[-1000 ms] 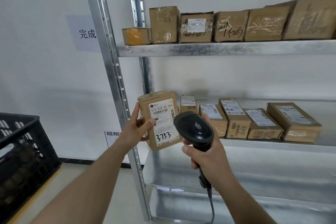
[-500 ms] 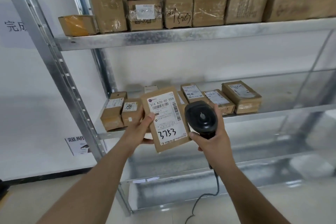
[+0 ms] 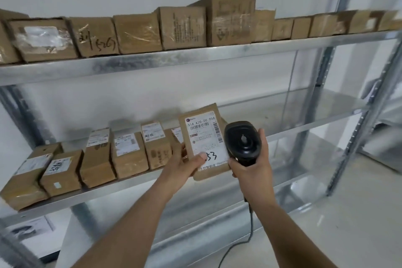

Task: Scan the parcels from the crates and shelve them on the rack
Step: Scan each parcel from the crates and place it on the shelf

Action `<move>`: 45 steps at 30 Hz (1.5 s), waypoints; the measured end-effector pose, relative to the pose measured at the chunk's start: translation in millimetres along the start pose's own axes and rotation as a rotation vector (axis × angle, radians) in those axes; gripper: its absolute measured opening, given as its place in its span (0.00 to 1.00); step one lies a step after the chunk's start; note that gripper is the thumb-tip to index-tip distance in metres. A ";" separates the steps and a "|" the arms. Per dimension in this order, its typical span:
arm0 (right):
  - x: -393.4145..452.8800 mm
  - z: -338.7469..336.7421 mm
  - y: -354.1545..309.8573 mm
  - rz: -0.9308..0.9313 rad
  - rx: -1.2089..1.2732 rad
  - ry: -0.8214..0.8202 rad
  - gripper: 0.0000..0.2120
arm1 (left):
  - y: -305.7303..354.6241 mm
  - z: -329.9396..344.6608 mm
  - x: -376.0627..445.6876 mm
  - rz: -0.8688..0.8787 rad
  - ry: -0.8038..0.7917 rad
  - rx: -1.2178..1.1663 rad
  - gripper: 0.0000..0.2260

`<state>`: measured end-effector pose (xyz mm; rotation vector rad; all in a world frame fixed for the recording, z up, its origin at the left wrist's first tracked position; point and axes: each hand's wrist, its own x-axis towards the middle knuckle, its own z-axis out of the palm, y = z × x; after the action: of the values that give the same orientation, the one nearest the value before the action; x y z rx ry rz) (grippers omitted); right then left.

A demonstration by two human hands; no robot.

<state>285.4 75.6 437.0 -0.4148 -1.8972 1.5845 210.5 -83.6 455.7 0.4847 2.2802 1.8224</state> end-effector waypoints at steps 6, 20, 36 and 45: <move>49.2 -55.2 14.8 0.017 -0.005 0.110 0.47 | 6.7 69.3 40.3 0.084 -0.140 0.081 0.32; 167.0 -111.7 57.6 0.104 -0.091 0.266 0.47 | 12.2 177.9 148.4 0.082 -0.205 -0.002 0.24; 308.0 -82.7 134.2 0.239 -0.115 -0.089 0.46 | -30.7 209.5 239.0 0.031 -0.042 0.060 0.29; 330.9 -80.1 171.0 0.227 -0.189 -0.387 0.44 | -61.7 231.3 236.3 -0.008 0.283 0.418 0.19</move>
<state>61.0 375.0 365.3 -0.4403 -2.3777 1.7338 60.8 200.8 356.6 0.2856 2.8677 1.4861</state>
